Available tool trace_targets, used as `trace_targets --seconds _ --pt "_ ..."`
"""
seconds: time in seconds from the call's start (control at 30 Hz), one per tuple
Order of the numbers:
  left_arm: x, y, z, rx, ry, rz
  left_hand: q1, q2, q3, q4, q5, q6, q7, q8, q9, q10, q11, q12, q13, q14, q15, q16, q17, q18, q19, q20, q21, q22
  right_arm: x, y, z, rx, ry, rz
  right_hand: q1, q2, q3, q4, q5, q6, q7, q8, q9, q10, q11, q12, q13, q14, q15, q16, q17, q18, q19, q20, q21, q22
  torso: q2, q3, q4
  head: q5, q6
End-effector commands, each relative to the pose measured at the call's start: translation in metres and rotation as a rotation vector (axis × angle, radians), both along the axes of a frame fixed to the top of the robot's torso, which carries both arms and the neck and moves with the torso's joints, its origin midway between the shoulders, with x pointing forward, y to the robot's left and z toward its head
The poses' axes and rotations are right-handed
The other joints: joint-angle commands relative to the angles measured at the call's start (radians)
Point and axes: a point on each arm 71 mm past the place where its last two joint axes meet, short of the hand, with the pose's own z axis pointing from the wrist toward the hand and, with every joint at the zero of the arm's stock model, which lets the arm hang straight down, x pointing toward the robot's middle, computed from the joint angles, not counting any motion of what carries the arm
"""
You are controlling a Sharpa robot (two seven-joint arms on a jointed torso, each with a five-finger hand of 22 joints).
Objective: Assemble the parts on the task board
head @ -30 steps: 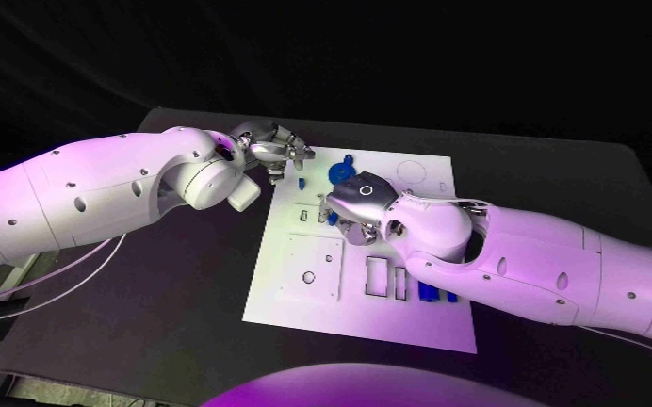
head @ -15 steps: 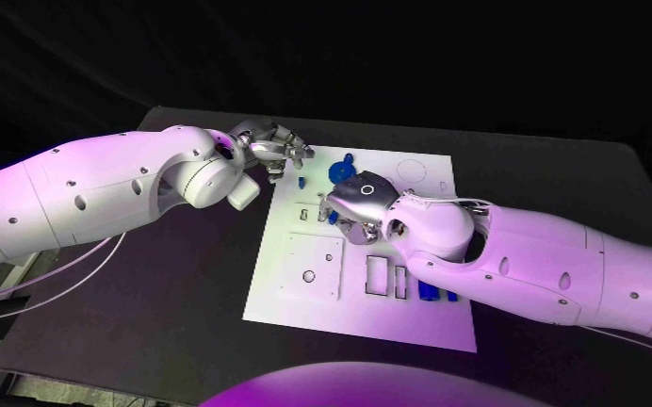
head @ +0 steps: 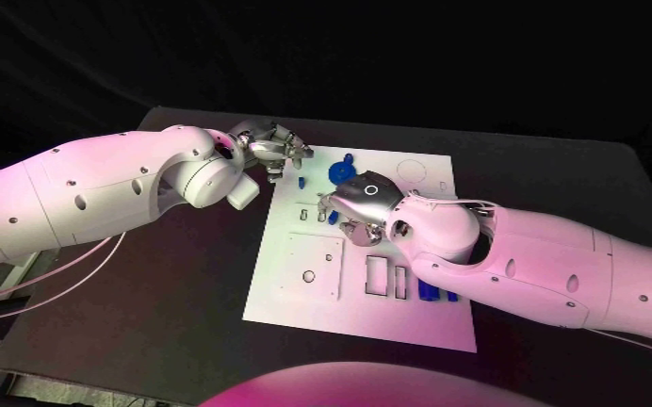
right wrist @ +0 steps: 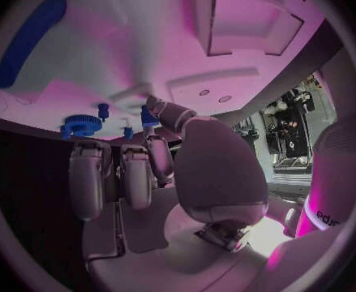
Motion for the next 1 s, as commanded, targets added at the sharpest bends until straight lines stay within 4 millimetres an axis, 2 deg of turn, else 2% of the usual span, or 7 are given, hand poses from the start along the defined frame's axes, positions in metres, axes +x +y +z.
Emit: trace_targets --seconds 0.03,0.37,0.6,0.67,0.83,0.9,1.0 --pt "0.000 -0.002 0.000 -0.008 0.004 -0.014 0.011 0.002 -0.008 0.001 -0.002 -0.007 0.002 -0.004 -0.002 -0.004 -0.001 -0.001 -0.001 0.004 0.004 0.005 0.002 0.012 0.006 0.001 0.005 0.003 -0.003 -0.002 0.006 0.075 -0.031 0.017 -0.001 -0.012 -0.017 0.004 -0.003 -0.041 -0.010 -0.021 -0.006 0.004 -0.013 -0.004 0.002 0.084 -0.012 -0.006 0.153 -0.003 0.045 -0.011 0.000 0.218 -0.001 0.0002 -0.0006 0.000 0.002" --pt "0.001 -0.002 0.000 -0.008 0.004 -0.016 0.010 0.000 -0.011 0.002 -0.002 -0.007 0.003 -0.004 -0.003 -0.004 0.000 0.001 -0.002 0.005 0.005 0.007 0.004 0.010 0.012 0.001 0.010 0.013 -0.010 -0.016 0.029 0.235 -0.033 0.049 -0.021 -0.011 -0.075 0.037 0.003 -0.044 -0.007 -0.026 -0.005 0.012 -0.014 0.000 0.009 0.085 -0.015 -0.006 0.156 -0.004 0.048 -0.018 0.001 0.220 -0.002 0.0007 -0.0008 -0.002 0.013" --pt "0.001 -0.005 -0.001 -0.003 0.002 -0.050 0.005 -0.005 -0.025 0.005 -0.003 0.002 0.001 0.002 -0.007 -0.003 0.000 0.007 -0.004 0.005 0.005 0.007 0.002 0.009 0.016 0.002 0.011 0.015 0.004 -0.045 0.058 0.454 0.117 0.023 -0.029 0.009 -0.082 0.074 0.021 0.039 0.046 0.011 0.007 -0.005 0.021 -0.018 -0.008 0.079 0.019 -0.023 0.126 0.007 0.022 0.005 -0.054 0.200 -0.008 -0.0010 -0.0039 -0.004 0.021" --pt "0.001 -0.007 -0.001 0.015 -0.002 -0.085 -0.001 -0.008 -0.040 0.011 -0.002 0.017 -0.003 0.011 -0.008 0.002 -0.003 0.014 -0.005 0.005 0.003 0.008 0.002 0.009 0.018 0.002 0.013 0.017 0.011 -0.060 0.066 0.534 0.200 -0.015 -0.029 0.012 -0.077 0.084 0.040 0.078 0.070 0.028 0.009 -0.027 0.056 -0.038 -0.029 0.069 0.052 -0.043 0.091 0.015 0.001 0.028 -0.099 0.184 -0.010 -0.0015 -0.0051 -0.005 0.023" --pt "-0.003 -0.016 -0.004 0.129 -0.008 -0.235 -0.048 -0.010 -0.112 0.062 -0.001 0.064 -0.025 0.049 -0.003 0.029 -0.019 0.034 -0.011 0.007 -0.009 0.011 0.002 0.010 0.017 -0.007 0.010 0.015 0.027 -0.100 0.080 0.705 0.382 -0.139 -0.036 0.029 -0.081 0.108 0.089 0.146 0.095 0.078 0.025 -0.045 0.082 -0.053 -0.045 0.065 0.075 -0.055 0.074 0.020 -0.011 0.054 -0.127 0.175 -0.019 -0.0026 -0.0086 -0.010 0.028" --pt "-0.005 -0.022 -0.005 0.210 -0.001 -0.316 -0.060 -0.012 -0.142 0.084 -0.002 0.070 -0.031 0.059 0.001 0.037 -0.024 0.041 -0.012 0.008 -0.013 0.012 0.002 0.010 0.018 -0.011 0.009 0.015 0.032 -0.118 0.082 0.762 0.440 -0.197 -0.042 0.032 -0.091 0.119 0.097 0.153 0.094 0.101 0.036 -0.051 0.083 -0.059 -0.052 0.065 0.077 -0.056 0.073 0.022 -0.011 0.060 -0.131 0.174 -0.021 -0.0023 -0.0106 -0.010 0.028" --pt "-0.008 -0.030 -0.007 0.342 0.019 -0.409 -0.101 -0.007 -0.215 0.156 -0.003 0.086 -0.045 0.082 0.013 0.063 -0.036 0.069 -0.005 0.023 -0.024 0.029 0.023 0.005 0.038 -0.020 0.021 0.040 0.037 -0.140 0.083 0.827 0.491 -0.270 -0.056 0.033 -0.115 0.141 0.117 0.150 0.086 0.142 0.061 -0.050 0.077 -0.058 -0.051 0.067 0.073 -0.053 0.079 0.022 -0.007 0.062 -0.127 0.176 -0.025 -0.0015 -0.0121 -0.011 0.028"
